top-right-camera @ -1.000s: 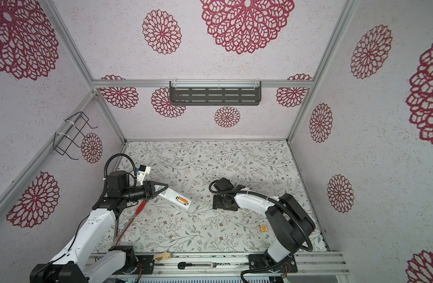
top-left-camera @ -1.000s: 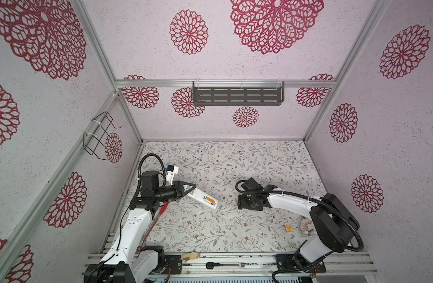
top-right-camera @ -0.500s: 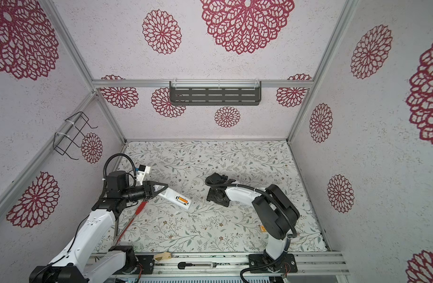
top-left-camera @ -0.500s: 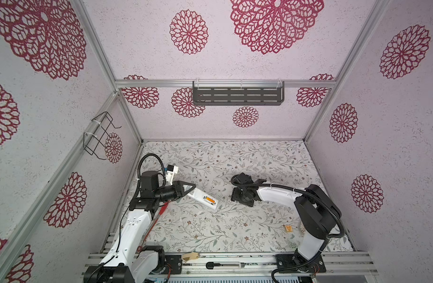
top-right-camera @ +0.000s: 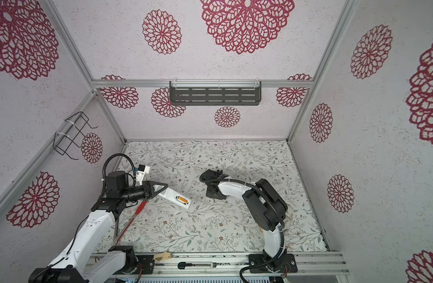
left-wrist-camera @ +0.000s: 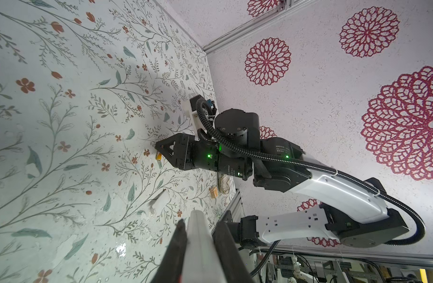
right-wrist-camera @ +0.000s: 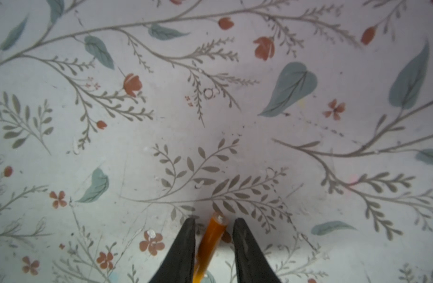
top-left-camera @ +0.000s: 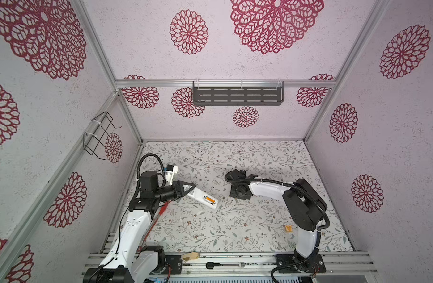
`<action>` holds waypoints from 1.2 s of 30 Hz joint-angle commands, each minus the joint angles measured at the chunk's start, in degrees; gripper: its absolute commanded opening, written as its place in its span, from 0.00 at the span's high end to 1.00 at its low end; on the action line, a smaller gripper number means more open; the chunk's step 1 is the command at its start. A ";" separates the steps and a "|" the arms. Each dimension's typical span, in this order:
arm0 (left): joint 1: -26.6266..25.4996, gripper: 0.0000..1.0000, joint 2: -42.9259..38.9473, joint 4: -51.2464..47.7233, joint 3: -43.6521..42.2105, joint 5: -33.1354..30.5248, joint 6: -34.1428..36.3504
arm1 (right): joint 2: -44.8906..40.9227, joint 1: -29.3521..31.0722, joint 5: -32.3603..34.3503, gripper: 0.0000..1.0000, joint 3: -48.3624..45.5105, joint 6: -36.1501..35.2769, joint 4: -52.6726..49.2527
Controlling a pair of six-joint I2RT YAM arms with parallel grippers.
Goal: Load the batteries into the remote control
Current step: 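Rotate the right gripper to the battery's axis and close on it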
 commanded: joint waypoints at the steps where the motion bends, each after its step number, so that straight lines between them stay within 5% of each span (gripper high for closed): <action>1: -0.31 0.98 -0.63 1.57 -0.21 0.53 0.49 | 4.23 0.74 -2.01 0.76 -0.61 -6.65 -3.65; 13: -0.33 0.98 -0.10 1.48 -0.21 0.40 0.42 | -0.08 2.18 -3.11 0.83 -6.82 -27.48 -0.92; 23: -0.33 0.98 0.16 1.14 -0.18 -0.09 0.60 | 0.93 2.04 -2.85 0.73 -5.08 -27.76 -0.11; 36: -0.29 0.98 0.33 1.01 -0.04 0.04 0.70 | 2.01 0.78 -5.04 0.80 -3.11 -27.35 0.00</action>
